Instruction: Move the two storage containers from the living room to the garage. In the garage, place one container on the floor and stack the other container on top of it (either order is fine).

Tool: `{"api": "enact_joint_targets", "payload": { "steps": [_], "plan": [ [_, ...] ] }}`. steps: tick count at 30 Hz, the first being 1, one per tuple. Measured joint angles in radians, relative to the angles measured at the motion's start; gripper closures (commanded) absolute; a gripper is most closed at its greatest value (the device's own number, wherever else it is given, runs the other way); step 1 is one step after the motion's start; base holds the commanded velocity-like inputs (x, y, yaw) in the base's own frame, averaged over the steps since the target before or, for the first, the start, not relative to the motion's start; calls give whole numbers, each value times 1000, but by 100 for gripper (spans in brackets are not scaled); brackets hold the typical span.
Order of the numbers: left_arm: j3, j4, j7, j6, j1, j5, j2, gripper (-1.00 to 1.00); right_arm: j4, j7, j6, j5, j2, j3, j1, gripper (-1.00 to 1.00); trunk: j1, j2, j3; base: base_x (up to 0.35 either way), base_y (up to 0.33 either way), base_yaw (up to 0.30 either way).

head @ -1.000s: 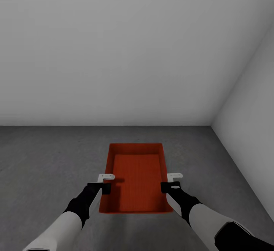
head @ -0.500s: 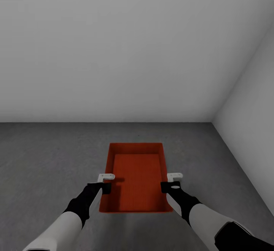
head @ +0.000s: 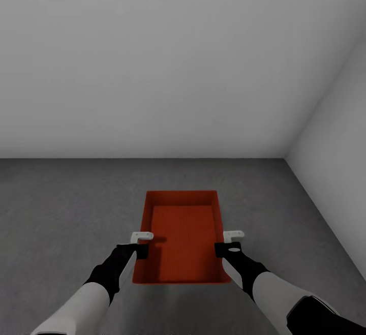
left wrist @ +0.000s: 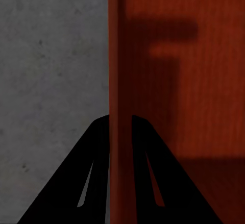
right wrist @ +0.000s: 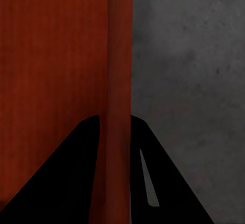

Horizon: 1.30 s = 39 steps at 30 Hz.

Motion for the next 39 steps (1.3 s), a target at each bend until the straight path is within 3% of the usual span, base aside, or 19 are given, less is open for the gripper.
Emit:
{"api": "enact_joint_targets", "payload": {
  "steps": [39],
  "plan": [
    [-1,0,0,-9,0,0,0,100,0,0,-9,0,-1,0,0,100,150,-273,-171,0,0,0]
  ]
}}
